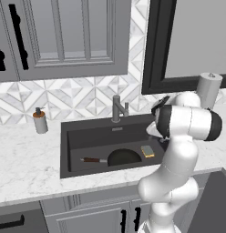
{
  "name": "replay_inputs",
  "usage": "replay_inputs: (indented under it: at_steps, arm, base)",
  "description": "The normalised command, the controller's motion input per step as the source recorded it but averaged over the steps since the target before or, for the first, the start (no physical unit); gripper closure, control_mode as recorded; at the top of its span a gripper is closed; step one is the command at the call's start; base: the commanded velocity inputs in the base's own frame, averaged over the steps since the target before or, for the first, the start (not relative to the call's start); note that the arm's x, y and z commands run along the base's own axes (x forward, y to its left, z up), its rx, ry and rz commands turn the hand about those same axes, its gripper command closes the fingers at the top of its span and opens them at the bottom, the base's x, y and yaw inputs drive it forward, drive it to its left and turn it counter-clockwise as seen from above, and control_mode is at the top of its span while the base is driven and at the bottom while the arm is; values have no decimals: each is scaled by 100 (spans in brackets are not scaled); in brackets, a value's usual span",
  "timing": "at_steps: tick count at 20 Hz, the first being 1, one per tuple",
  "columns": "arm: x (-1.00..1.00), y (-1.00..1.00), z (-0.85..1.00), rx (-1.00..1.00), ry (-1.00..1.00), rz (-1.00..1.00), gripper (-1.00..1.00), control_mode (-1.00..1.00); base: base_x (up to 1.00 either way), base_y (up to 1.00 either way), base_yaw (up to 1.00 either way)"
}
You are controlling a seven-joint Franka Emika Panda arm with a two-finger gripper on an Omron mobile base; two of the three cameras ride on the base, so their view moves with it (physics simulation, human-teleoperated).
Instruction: Pick the pan and sponge and place them into the sink. Then turn on the water.
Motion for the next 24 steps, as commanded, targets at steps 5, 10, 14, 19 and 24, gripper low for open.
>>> replay_inputs:
  at_steps: [5, 10, 14, 19, 24]
  arm:
    - [-20, 11, 62, 1, -9, -4, -100, -100]
    - [-2, -1, 2, 1, -1, 0, -100, -100]
    - [0, 0, 37, 15, -5, 0, -100, -100]
    - [0, 0, 57, 19, -6, -7, -100, -100]
    - [-1, 7, 26, 6, -9, -6, -100, -100]
  base:
    - [0, 0, 0]
    - [0, 0, 0]
    - [0, 0, 0]
    - [0, 0, 0]
    - [0, 0, 0]
